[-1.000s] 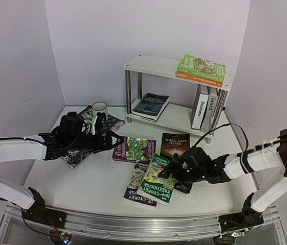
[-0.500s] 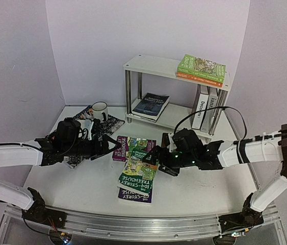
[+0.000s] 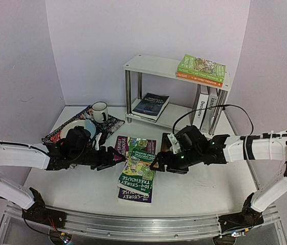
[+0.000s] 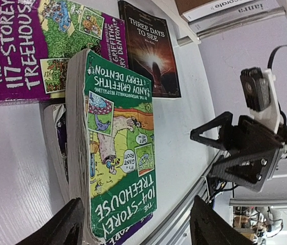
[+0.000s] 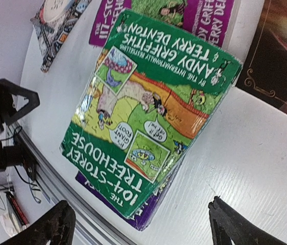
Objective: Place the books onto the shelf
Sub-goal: Move the book to the center of the board, then adjust the book pile.
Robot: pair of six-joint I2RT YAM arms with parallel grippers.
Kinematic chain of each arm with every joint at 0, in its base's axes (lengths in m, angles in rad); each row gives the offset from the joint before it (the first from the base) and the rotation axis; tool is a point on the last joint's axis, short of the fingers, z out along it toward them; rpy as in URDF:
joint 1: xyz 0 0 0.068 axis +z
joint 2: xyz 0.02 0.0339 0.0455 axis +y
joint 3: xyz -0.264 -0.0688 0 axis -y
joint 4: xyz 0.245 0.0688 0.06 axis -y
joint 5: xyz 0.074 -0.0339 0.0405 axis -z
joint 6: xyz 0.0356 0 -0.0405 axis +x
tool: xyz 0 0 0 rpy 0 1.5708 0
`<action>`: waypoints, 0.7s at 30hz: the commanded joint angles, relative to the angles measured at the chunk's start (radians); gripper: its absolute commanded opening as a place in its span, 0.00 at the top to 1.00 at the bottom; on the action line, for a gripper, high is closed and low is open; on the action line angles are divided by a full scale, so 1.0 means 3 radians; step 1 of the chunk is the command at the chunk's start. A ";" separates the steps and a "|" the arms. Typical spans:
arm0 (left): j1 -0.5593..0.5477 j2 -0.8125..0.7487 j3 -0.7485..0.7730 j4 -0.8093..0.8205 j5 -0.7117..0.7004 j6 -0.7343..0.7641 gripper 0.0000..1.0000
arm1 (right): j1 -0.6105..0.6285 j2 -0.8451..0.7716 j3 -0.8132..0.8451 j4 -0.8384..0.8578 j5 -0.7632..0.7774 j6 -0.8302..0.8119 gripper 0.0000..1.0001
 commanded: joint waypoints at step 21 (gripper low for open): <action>0.0203 0.0906 0.0460 0.0045 0.0164 0.0278 0.50 | 0.0525 0.0358 -0.0387 0.0760 -0.0106 0.0362 0.28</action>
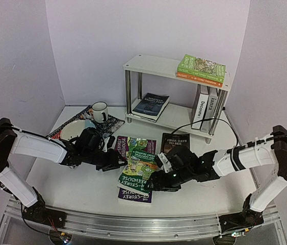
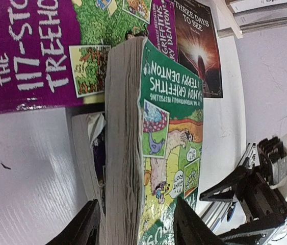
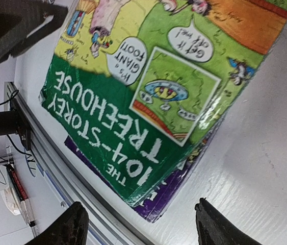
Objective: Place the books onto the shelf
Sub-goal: Adjust the book pile.
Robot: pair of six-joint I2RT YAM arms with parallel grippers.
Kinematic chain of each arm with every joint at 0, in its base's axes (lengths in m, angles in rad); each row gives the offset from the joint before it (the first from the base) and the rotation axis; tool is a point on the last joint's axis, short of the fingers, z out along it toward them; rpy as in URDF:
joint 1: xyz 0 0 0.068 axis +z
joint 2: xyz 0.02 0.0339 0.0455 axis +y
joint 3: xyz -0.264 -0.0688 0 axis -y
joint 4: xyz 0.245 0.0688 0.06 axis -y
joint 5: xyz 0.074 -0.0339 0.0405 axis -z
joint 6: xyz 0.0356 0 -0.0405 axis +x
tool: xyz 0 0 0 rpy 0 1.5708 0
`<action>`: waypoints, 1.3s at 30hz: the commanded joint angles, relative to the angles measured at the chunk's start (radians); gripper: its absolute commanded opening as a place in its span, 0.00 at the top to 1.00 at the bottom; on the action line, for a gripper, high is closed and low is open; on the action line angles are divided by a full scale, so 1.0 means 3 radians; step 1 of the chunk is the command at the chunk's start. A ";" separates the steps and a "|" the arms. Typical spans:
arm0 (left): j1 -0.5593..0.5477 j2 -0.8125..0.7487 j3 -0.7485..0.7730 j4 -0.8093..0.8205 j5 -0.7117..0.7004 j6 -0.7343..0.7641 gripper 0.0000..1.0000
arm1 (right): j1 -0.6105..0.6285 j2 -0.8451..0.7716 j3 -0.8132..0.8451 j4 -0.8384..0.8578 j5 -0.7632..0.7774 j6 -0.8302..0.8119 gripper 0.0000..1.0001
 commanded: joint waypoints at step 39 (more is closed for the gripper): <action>0.0354 0.0819 0.0702 0.0064 0.0759 0.0411 0.61 | 0.0303 0.0287 0.0284 0.0123 0.0357 0.0028 0.39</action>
